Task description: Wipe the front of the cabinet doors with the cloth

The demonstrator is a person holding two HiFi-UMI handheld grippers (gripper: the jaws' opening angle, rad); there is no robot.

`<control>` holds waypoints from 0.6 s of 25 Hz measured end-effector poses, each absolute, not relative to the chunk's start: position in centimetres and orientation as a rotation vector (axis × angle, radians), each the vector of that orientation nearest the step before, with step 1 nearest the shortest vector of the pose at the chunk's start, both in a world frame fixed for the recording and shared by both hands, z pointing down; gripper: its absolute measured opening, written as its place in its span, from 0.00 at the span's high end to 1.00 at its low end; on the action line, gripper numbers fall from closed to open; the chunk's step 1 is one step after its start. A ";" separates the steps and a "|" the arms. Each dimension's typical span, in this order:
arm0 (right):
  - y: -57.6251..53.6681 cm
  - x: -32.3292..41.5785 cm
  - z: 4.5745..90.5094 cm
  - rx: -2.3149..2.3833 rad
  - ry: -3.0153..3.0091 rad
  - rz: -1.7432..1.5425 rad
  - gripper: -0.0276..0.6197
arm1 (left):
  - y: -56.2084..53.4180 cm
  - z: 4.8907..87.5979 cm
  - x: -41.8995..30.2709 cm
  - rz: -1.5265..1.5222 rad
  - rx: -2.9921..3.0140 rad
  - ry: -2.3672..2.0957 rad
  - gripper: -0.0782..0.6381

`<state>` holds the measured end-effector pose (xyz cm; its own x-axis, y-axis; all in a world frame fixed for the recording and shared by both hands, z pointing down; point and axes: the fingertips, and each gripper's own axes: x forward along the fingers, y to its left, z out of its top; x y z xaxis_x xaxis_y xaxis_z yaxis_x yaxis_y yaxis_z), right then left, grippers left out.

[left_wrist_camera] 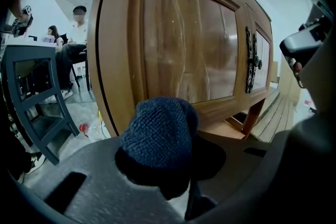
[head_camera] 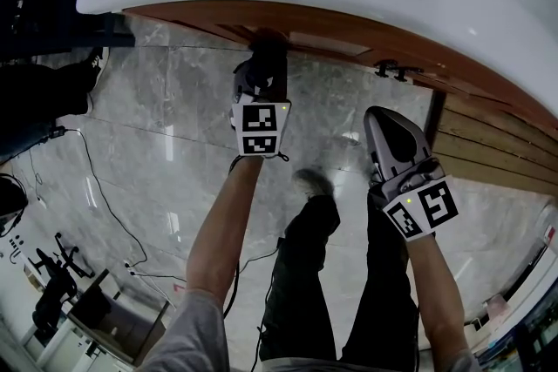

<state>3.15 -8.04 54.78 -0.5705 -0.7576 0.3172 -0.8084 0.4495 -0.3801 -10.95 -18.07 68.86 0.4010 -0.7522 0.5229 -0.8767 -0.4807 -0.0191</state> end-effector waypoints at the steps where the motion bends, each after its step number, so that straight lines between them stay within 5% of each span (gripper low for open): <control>1: -8.0 3.5 54.8 1.407 -2.585 0.765 0.94 | -18.0 68.9 -10.6 0.693 2.403 -1.427 0.76; 15: -7.4 6.1 54.0 1.414 -2.595 0.757 0.94 | -16.4 68.5 -5.0 0.691 2.447 -1.354 0.76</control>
